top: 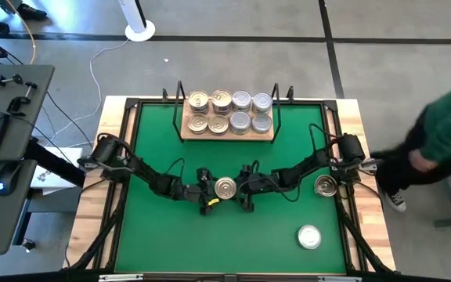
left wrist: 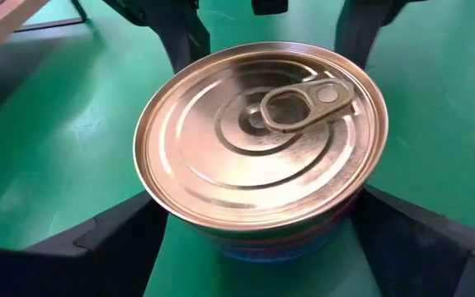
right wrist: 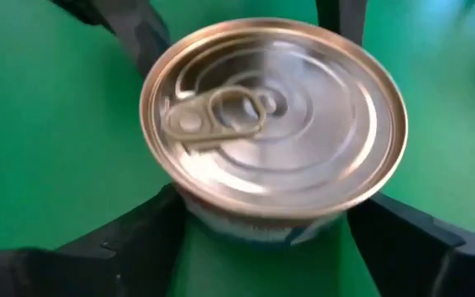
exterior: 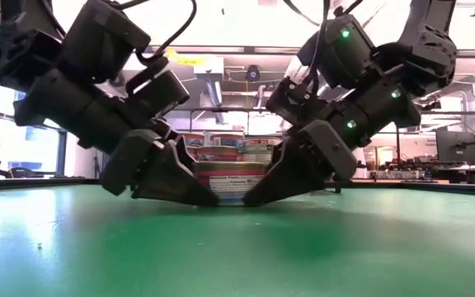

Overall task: Stack canned seafood by type on shelf
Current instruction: Stack the blue/pink tuna can on top of the other blue/pink tuna can on the shelf

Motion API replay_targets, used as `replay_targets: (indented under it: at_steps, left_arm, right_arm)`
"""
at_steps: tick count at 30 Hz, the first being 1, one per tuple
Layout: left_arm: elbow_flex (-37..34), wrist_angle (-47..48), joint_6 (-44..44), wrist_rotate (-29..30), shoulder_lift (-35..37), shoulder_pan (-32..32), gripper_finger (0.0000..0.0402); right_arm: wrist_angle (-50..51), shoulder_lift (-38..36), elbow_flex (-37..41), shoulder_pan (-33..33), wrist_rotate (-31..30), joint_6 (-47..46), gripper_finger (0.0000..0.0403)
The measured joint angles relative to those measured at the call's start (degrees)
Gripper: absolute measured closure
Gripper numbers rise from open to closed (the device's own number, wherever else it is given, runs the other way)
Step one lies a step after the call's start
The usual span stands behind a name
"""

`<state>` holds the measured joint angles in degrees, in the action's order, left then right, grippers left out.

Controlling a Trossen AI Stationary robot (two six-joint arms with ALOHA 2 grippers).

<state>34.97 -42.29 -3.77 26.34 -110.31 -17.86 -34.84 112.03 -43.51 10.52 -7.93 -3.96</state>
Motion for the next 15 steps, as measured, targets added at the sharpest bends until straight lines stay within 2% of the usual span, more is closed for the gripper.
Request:
replay_targets:
  at_steps: [10, 15]
  left_arm:
    - [-0.1, 5.2, -1.9, -1.2, 4.5, -2.3, 0.0052]
    - [0.0, 9.4, -4.8, 3.8, 7.1, -3.9, 0.0053]
  right_arm:
    - [-1.5, -0.4, 0.3, 2.1, 0.0, -0.9, 0.0151]
    - [-0.9, -1.0, 0.0, 1.9, -2.0, -3.5, 0.0157]
